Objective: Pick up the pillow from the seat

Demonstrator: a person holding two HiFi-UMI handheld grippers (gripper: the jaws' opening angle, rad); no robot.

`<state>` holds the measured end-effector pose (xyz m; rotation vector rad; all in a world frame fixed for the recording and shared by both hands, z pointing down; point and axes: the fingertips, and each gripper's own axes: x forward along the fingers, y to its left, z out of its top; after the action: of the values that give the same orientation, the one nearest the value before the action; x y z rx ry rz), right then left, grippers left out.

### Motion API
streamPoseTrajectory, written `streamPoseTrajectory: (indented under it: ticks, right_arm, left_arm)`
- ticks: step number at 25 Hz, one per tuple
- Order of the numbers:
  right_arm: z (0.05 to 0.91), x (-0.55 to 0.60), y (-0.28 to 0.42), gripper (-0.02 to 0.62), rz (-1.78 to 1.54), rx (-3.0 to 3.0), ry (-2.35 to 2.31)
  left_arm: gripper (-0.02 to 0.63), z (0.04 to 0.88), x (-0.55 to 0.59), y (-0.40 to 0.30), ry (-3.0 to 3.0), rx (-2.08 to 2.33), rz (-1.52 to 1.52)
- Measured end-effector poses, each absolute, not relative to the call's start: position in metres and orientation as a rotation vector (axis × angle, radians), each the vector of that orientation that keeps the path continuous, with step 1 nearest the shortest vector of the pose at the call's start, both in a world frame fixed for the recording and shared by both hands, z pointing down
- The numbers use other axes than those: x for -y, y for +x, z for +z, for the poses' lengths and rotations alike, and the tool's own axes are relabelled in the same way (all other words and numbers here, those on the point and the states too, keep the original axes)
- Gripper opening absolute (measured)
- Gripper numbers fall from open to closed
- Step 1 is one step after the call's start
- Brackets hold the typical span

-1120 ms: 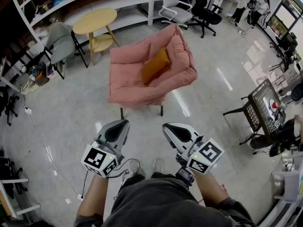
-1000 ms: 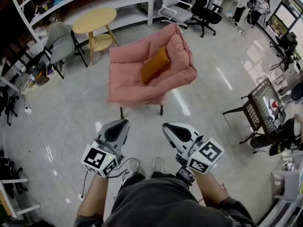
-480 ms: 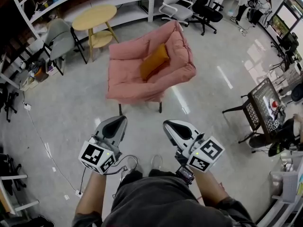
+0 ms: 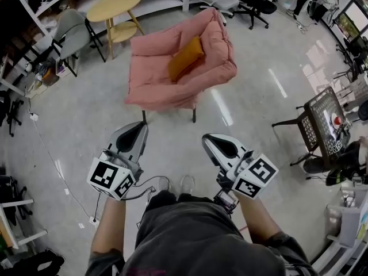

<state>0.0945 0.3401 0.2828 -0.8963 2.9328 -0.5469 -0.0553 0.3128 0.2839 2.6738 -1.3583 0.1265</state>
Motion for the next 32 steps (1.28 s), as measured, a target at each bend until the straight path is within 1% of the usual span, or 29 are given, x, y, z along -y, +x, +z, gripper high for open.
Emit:
streamPoseTrajectory:
  ticks: [12,23,28,32]
  right_arm:
    - [0.286,-0.301,0.121,0.008,-0.558,-2.914,-0.96]
    - [0.3,-0.216,0.062,0.008,-0.604,-2.92,-1.032]
    - [0.304,-0.166,0.017,0.008,-0.606,-2.913,-1.092]
    - [0.301,-0.136,-0.005,0.008,-0.6,-2.895,-1.143]
  left_arm:
    - [0.011,0.269,-0.264,-0.05,2.702,1.369,0.102]
    - [0.011,0.289,-0.17,-0.11,2.699,1.309,0.108]
    - [0.011,0.292,-0.116,-0.164,2.697,1.279,0.088]
    - [0.011,0.288,-0.08,-0.185,2.719,1.239,0.075]
